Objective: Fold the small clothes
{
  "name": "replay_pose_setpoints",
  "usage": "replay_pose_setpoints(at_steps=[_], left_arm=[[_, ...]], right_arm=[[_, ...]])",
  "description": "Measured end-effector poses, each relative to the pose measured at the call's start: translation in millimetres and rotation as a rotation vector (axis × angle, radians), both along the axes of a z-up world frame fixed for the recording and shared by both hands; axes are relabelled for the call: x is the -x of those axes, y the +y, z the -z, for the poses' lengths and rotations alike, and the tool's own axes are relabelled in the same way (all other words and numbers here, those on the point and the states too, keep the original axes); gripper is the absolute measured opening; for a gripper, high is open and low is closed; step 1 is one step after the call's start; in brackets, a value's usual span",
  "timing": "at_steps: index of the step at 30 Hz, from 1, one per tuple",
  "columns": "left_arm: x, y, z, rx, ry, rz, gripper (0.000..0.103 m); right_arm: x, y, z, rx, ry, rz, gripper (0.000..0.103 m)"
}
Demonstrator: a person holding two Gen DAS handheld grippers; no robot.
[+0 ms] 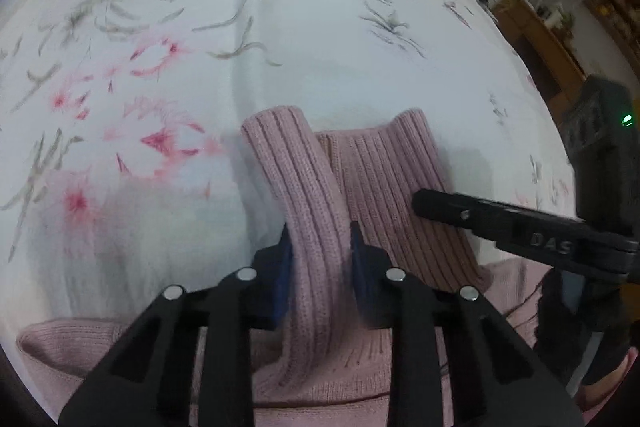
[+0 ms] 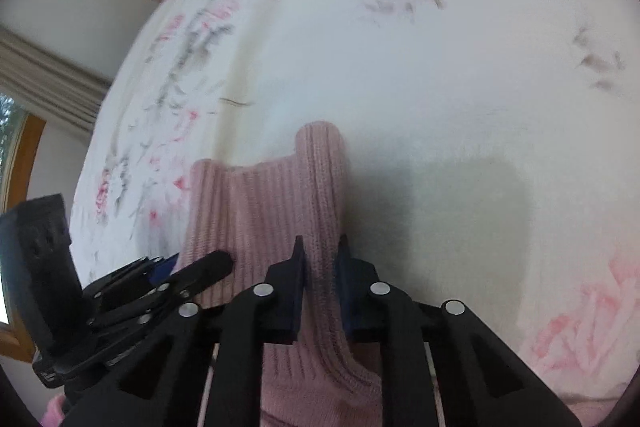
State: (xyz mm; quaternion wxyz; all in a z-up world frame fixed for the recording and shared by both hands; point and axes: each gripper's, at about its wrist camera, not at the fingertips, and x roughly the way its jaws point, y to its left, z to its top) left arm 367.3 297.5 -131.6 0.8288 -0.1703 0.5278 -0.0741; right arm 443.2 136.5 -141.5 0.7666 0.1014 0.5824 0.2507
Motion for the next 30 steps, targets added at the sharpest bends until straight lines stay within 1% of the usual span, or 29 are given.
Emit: replay_pose_setpoints(at_steps=[5,6,7,10,14,17,19,21,24,26,28,29,30], left_arm=[[30.3,-3.3,-33.4,0.012,-0.123,0.050,0.021],[40.9,-3.5,-40.8,0.028,-0.150,0.072,0.021],[50.8,-4.3,-45.8,0.039,-0.168,0.095,0.021],[79.5,-8.0,-53.5,0.033,-0.200,0.150,0.023],[113.5,-3.9,-51.7,0.061,-0.191,0.178,0.024],[134.0,-1.0,-47.3,0.053,-0.178,0.204,0.025],[148.5,3.2,-42.4,0.051,-0.153,0.219,0.028],[161.0,8.6,-35.7,0.056,-0.123,0.238,0.032],[182.6,16.5,-24.7,0.034,-0.072,0.270,0.037],[193.2,22.3,-18.7,0.017,-0.044,0.282,0.038],[196.3,34.0,-15.0,0.054,-0.024,0.257,0.040],[192.7,42.9,-14.4,0.092,-0.021,0.212,0.040],[189.8,46.8,-14.8,0.114,-0.024,0.183,0.041]], right_arm=[[35.2,-20.3,-42.9,-0.075,-0.102,-0.052,0.013],[44.1,-25.2,-49.8,-0.092,-0.112,-0.067,0.013],[52.8,-29.6,-55.8,-0.101,-0.122,-0.082,0.013],[83.0,-42.0,-68.7,-0.095,-0.154,-0.127,0.013],[117.5,-51.5,-67.3,-0.092,-0.142,-0.167,0.013],[140.0,-56.6,-60.9,-0.083,-0.124,-0.196,0.013],[152.6,-60.0,-53.9,-0.076,-0.100,-0.216,0.013],[167.7,-62.9,-46.8,-0.036,-0.090,-0.248,0.013],[186.0,-73.8,-37.0,0.001,-0.058,-0.278,0.016],[190.8,-82.7,-33.9,0.003,-0.031,-0.279,0.016],[188.5,-89.3,-35.6,0.000,-0.031,-0.257,0.017],[182.4,-92.1,-37.3,-0.017,-0.026,-0.230,0.019],[175.4,-92.4,-37.6,-0.040,-0.017,-0.208,0.021]])
